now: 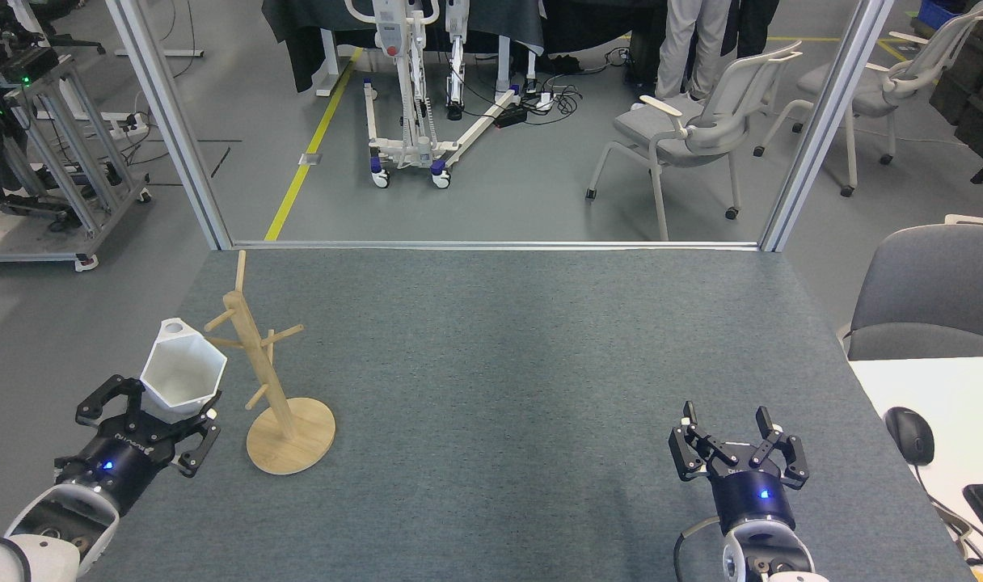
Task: Hang cup on storage rack
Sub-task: 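Hook the cup handle onto a peg of the wooden stand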
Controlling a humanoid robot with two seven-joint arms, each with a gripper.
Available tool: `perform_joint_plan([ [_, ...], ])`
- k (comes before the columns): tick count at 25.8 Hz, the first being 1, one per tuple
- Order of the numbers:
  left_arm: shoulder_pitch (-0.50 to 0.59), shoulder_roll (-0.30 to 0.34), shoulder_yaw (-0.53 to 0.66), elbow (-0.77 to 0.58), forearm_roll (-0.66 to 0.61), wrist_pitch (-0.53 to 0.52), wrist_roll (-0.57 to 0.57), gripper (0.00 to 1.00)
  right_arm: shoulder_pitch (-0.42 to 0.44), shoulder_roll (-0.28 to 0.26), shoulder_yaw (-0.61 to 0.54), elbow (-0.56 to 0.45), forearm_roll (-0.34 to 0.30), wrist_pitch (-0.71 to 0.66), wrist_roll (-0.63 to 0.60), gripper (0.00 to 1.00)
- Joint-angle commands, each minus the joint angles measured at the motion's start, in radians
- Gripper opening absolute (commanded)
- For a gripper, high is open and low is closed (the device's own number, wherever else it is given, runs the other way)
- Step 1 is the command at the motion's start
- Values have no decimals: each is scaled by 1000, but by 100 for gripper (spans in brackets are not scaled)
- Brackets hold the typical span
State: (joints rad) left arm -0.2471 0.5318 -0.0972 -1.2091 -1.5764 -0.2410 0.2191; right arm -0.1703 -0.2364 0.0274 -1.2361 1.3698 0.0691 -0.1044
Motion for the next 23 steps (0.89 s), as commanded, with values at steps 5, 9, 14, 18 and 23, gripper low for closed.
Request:
perform_joint_plan([
  [5, -15, -1, -38, 0, -8, -8, 0, 24, 0, 0, 0, 1, 0, 0, 0, 99],
  [9, -15, -9, -41, 0, -20, -17, 0, 25, 0, 0, 0, 1, 9, -2, 0, 99],
  [14, -15, -18, -44, 3, -20, -11, 0, 35, 0, 0, -1, 12, 14, -2, 0, 99],
  [18, -15, -44, -44, 3, -10, 6, 52, 79, 0, -1, -1, 13, 14, -2, 0, 99],
  [23, -15, -46, -44, 5, -8, 42, 66, 99, 0, -1, -1, 13, 14, -2, 0, 99],
])
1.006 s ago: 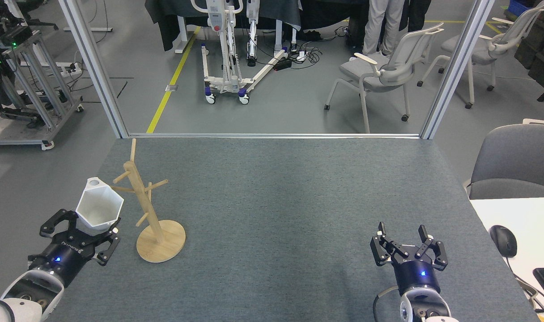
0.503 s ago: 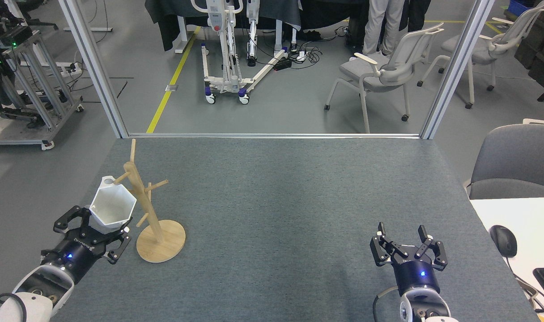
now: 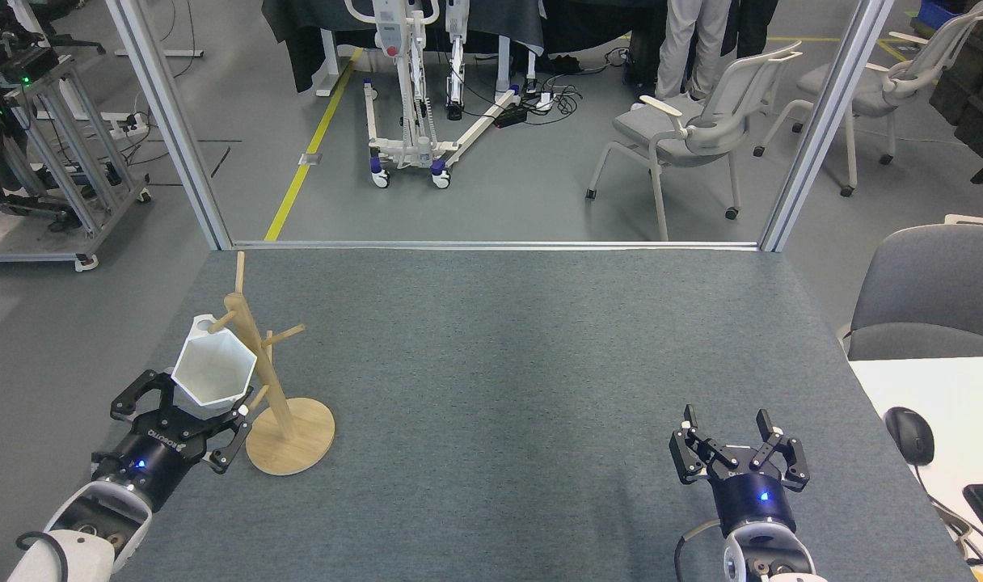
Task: Hang cup on storage rack
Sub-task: 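Hook the cup handle onto a peg of the wooden stand, then open the left gripper to release the cup on the stand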
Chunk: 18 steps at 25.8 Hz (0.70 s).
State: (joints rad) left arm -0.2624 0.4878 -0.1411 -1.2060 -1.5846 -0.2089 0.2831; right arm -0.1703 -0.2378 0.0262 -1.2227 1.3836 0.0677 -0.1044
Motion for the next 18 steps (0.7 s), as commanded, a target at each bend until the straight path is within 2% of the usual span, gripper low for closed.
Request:
perform_joint_plan([
  [1, 0, 0, 0, 5, 0, 9, 2, 99, 0, 0, 0, 0, 0, 0, 0, 99],
  [11, 0, -5, 0, 23, 0, 9, 2, 99, 0, -2, -3, 2, -1, 0, 0, 99],
  [18, 2, -38, 0, 125, 0, 9, 1, 99, -2, -3, -5, 5, -3, 0, 0, 99],
])
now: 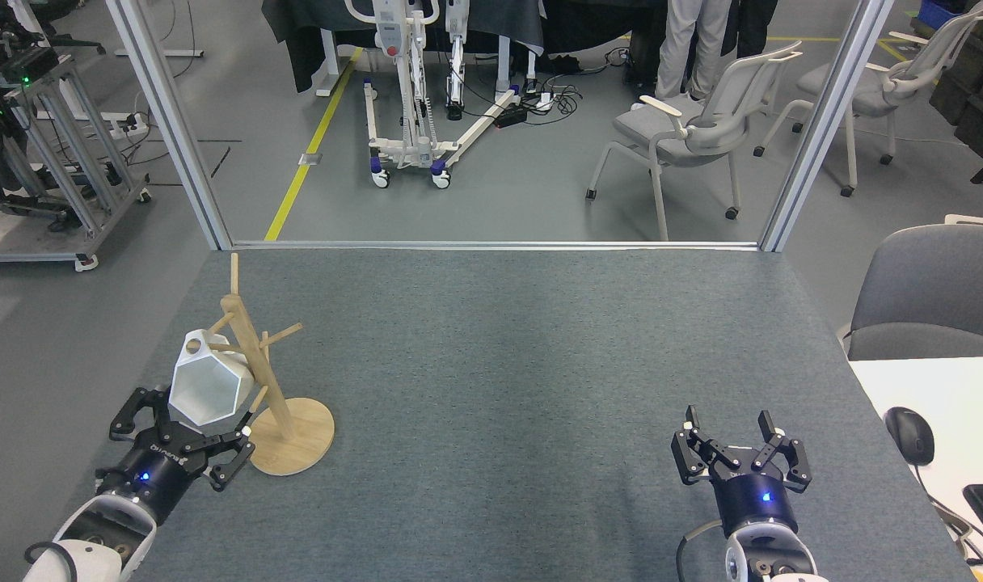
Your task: Hang cup on storage rack
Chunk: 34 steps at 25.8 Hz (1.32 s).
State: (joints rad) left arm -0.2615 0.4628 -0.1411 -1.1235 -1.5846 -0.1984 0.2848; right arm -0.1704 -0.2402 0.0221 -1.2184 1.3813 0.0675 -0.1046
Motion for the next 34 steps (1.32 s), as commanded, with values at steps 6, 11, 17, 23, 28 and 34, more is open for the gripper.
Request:
perform_joint_plan([
  [6, 13, -27, 2, 77, 6, -33, -6, 99, -3, -1, -2, -1, -1, 0, -1, 99],
  [11, 107, -76, 3, -4, 12, -144, -21, 99, -4, -1, -2, -1, -1, 0, -1, 99],
  [17, 278, -92, 14, -283, 21, -216, -22, 99, -20, 4, -4, -24, -2, 0, 6, 99],
  [23, 318, -110, 18, -496, 227, -200, -19, 99, -24, -2, -5, -122, -4, 0, 13, 99],
  [28, 215, -148, 32, -519, 459, -50, -35, 99, -21, 4, -31, -185, -4, 2, 69, 99],
  [34, 90, -207, 23, -530, 465, 99, -116, 99, -24, 9, -31, -213, -8, 2, 80, 99],
])
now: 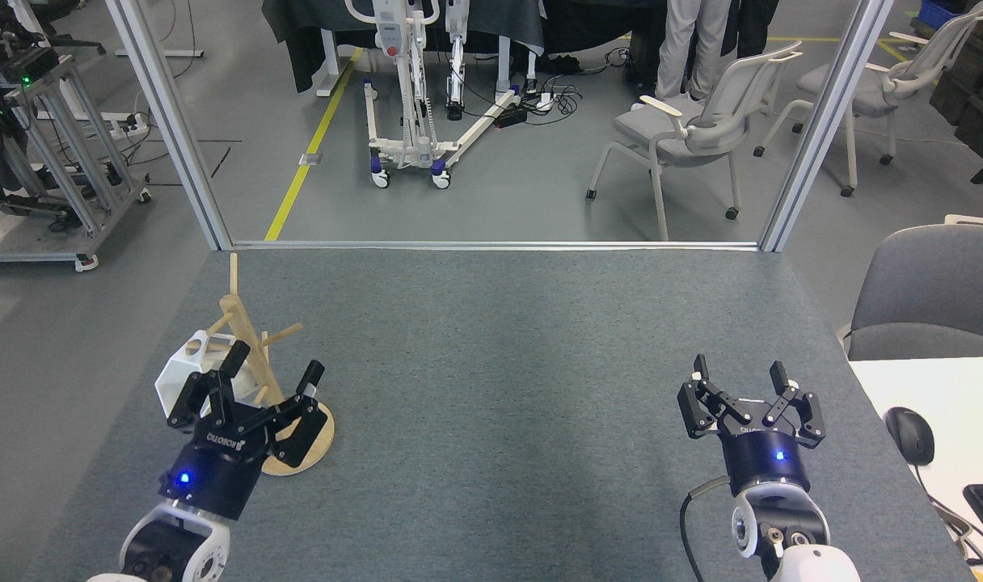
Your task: Hang cup on storage rack
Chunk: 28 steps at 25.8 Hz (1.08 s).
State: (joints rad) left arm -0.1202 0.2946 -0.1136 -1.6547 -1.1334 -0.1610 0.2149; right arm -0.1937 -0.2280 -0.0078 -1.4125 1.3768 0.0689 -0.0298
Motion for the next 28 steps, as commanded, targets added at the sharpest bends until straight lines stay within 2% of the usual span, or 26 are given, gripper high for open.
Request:
perform_joint_plan([
  [1, -62, -63, -6, 4, 12, 78, -87, 99, -1, -7, 0, -19, -7, -1, 5, 99],
  [4, -69, -104, -31, 3, 4, 101, -178, 99, -1, -7, 2, -19, -8, 0, -7, 99],
  [7, -75, -109, -77, 9, -20, 126, -195, 99, 2, -24, 9, -6, -22, 6, -5, 99],
  [11, -58, -112, -139, -2, -163, 161, -216, 99, 5, -24, 2, 23, -133, 8, -1, 99],
  [13, -42, -123, -195, 9, -206, 202, -247, 99, 7, -30, 0, 24, -140, 9, -2, 99],
  [16, -24, -169, -233, 26, -220, 270, -239, 99, 5, -44, 0, 23, -142, 9, -5, 99],
  [19, -27, -229, -235, 36, -220, 268, -167, 99, 2, -47, 2, 20, -142, 6, -5, 99],
  [22, -39, -250, -235, 73, -220, 247, -60, 99, 2, -48, 2, 21, -145, 8, -5, 99],
  [28, -69, -276, -239, 128, -220, 212, -51, 99, 0, -48, 3, 24, -148, 6, -5, 99],
])
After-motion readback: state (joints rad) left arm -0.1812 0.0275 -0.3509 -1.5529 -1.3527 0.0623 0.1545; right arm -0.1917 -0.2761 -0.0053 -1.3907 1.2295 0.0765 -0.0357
